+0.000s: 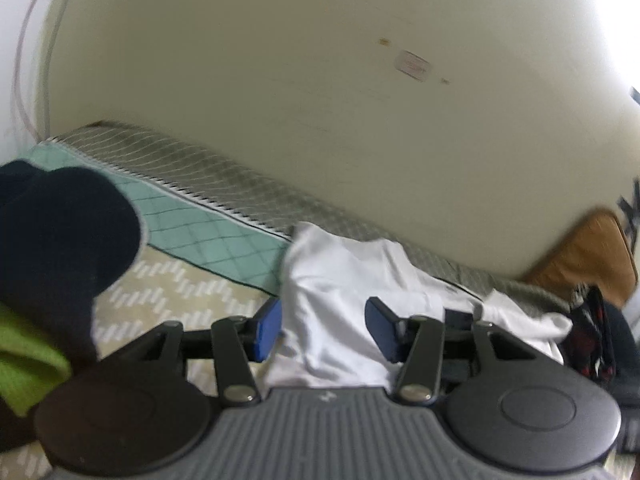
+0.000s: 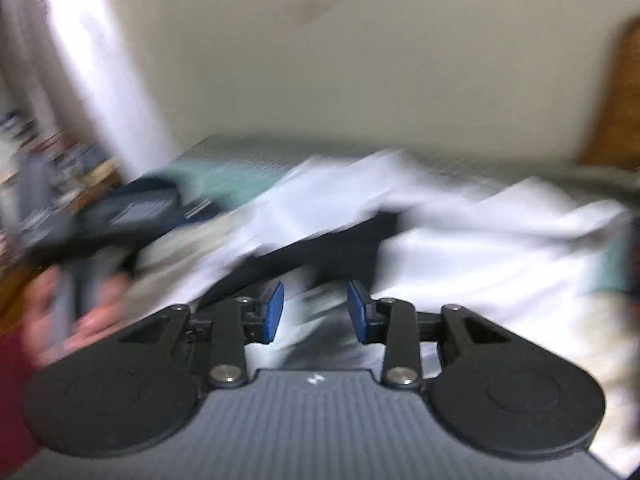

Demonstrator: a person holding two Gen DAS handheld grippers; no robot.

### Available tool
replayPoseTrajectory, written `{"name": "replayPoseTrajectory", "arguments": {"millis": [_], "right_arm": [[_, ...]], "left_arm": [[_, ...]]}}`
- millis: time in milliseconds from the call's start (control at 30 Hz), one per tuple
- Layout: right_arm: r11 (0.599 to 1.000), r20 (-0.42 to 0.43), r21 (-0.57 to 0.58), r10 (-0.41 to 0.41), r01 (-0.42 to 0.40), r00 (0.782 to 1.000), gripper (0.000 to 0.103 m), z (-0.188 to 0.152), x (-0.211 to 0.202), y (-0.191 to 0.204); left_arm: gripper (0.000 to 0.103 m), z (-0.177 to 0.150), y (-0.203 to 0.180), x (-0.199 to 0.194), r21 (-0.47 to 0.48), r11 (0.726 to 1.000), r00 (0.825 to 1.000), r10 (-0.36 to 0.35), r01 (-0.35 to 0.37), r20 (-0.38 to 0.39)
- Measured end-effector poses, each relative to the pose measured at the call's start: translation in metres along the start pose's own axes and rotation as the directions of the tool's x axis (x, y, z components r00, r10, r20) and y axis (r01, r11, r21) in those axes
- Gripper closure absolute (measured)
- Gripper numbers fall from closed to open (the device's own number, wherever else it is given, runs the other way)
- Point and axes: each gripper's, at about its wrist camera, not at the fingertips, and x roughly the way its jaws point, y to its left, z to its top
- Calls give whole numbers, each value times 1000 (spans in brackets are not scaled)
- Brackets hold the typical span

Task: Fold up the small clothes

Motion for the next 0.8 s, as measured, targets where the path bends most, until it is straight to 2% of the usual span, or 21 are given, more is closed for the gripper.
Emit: {"name": "replayPoseTrajectory", "arguments": {"millis": [33, 67, 133, 167, 200, 233, 300, 333, 400, 433, 467, 500, 533, 567, 600, 633, 667, 700, 733, 767, 800], "right_arm": [[999, -32, -23, 27, -28, 999, 63, -3, 10, 14], [998, -62, -40, 39, -41, 997, 57, -2, 23, 25], [995, -116, -90, 33, -43, 993, 51, -10, 43, 44], [991, -139, -131, 18, -36, 990, 61, -15, 51, 50], [981, -170, -190, -6, -27, 985, 82, -21, 60, 58], [965, -165, -263, -43, -1, 985, 96, -24, 62, 66], [927, -91, -372, -78, 39, 993, 96, -14, 53, 75], [900, -18, -427, -111, 92, 994, 96, -6, 47, 80], [801, 173, -544, -186, 251, 967, 96, 11, 35, 96], [745, 266, -584, -199, 322, 943, 96, 16, 29, 102], [671, 362, -620, -215, 406, 907, 95, 17, 29, 108], [601, 429, -639, -239, 480, 871, 95, 16, 34, 110], [558, 453, -646, -269, 521, 850, 93, 15, 44, 108], [570, 416, -647, -293, 507, 861, 91, 14, 55, 101], [619, 327, -645, -306, 448, 894, 91, 13, 70, 90], [670, 221, -640, -308, 375, 926, 84, 7, 82, 80], [710, 113, -635, -304, 304, 946, 76, -2, 92, 70], [726, 112, -621, -293, 297, 950, 75, -11, 92, 63], [736, 152, -604, -269, 305, 951, 65, -17, 80, 59], [769, 131, -575, -252, 281, 959, 65, -16, 68, 55], [826, 116, -509, -215, 244, 970, 65, -12, 53, 46]], "left_arm": [[56, 1, 3, -1, -16, 1000, 1000, 0, 0, 0], [56, 3, 6, -1, -31, 1000, 1000, -2, 2, 0], [56, 3, 9, 1, -45, 999, 1000, -4, 4, -2], [56, 3, 9, 1, -48, 999, 1000, -4, 3, -3], [56, 3, 10, 1, -49, 999, 1000, -3, 2, -4], [56, 4, 10, 1, -50, 999, 1000, -1, 1, -3], [56, 4, 11, 0, -53, 999, 1000, -1, 1, 3], [56, 4, 12, -1, -54, 999, 1000, -1, 1, 6], [56, 4, 11, -3, -54, 999, 1000, 4, -3, 11], [56, 4, 11, -4, -53, 999, 1000, 8, -7, 15], [56, 4, 10, -4, -53, 999, 1000, 13, -12, 18], [56, 4, 10, -4, -54, 998, 1000, 21, -20, 22], [56, 4, 10, -4, -54, 998, 999, 26, -25, 22], [56, 4, 10, -3, -52, 998, 999, 29, -28, 19], [56, 4, 10, -2, -48, 998, 999, 30, -30, 15], [56, 4, 9, -1, -42, 999, 999, 32, -31, 10], [56, 3, 8, 0, -34, 999, 999, 33, -33, 6], [56, 3, 7, 1, -26, 999, 999, 34, -34, 3], [56, 3, 6, 1, -17, 999, 999, 33, -33, 1], [56, 2, 4, 2, -6, 999, 999, 33, -33, -1], [56, 2, 2, 2, 4, 999, 999, 32, -32, -3]]}}
